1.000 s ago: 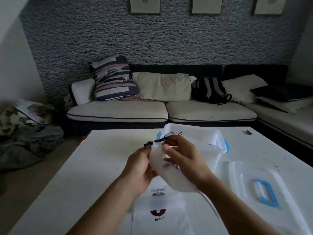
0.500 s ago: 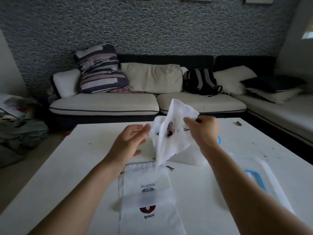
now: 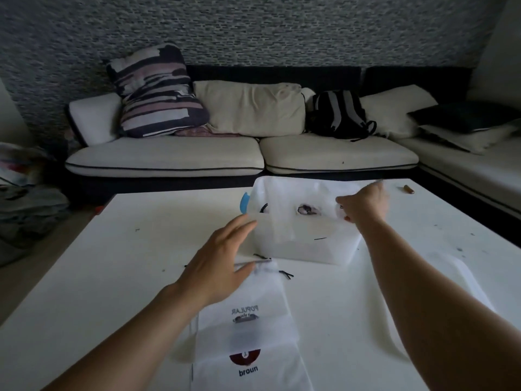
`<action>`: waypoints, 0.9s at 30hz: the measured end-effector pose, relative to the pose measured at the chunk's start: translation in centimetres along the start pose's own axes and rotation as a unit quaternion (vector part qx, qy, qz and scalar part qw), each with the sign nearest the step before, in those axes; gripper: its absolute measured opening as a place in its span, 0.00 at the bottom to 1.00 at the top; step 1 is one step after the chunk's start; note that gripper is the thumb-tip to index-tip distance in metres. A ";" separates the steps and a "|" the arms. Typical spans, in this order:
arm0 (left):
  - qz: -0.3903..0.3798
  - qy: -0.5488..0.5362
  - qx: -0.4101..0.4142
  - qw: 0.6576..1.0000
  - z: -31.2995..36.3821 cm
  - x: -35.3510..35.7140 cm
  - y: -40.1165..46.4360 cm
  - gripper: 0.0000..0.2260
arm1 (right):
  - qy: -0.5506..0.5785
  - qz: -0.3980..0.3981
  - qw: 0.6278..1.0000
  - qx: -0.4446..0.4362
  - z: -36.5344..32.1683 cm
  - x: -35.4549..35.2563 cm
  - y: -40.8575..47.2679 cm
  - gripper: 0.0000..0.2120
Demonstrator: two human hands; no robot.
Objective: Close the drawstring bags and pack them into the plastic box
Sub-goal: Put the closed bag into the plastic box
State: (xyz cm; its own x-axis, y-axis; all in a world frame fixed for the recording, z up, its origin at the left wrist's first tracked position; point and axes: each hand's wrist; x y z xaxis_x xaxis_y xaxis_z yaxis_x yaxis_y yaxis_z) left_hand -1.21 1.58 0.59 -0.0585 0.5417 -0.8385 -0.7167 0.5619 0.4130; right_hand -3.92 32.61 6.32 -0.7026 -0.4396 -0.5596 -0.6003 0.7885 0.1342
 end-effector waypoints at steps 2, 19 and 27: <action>-0.008 0.001 0.000 1.000 0.2 0.5 0.5 0.36 | -0.117 0.052 0.981 -0.144 -0.3 0.3 -0.6 0.17; -0.033 0.046 -0.028 0.998 1.4 -0.1 1.4 0.42 | -0.319 -0.495 0.799 -0.123 0.8 3.7 -4.1 0.43; -0.164 0.186 -0.051 0.967 -0.6 1.4 0.7 0.20 | -0.297 -0.502 0.785 -0.209 0.0 1.9 -5.2 0.26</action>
State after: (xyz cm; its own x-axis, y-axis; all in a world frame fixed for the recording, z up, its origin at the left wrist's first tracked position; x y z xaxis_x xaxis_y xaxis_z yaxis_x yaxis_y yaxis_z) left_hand -2.21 2.37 -0.51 -0.0482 0.0715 -0.9963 -0.8022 0.5915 0.0813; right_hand -2.11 27.67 4.61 0.4326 -0.3726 -0.8210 -0.8975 -0.0920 -0.4312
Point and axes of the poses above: each hand's wrist, its own y-axis towards the middle knuckle, its own x-axis out of the palm, z = x × y
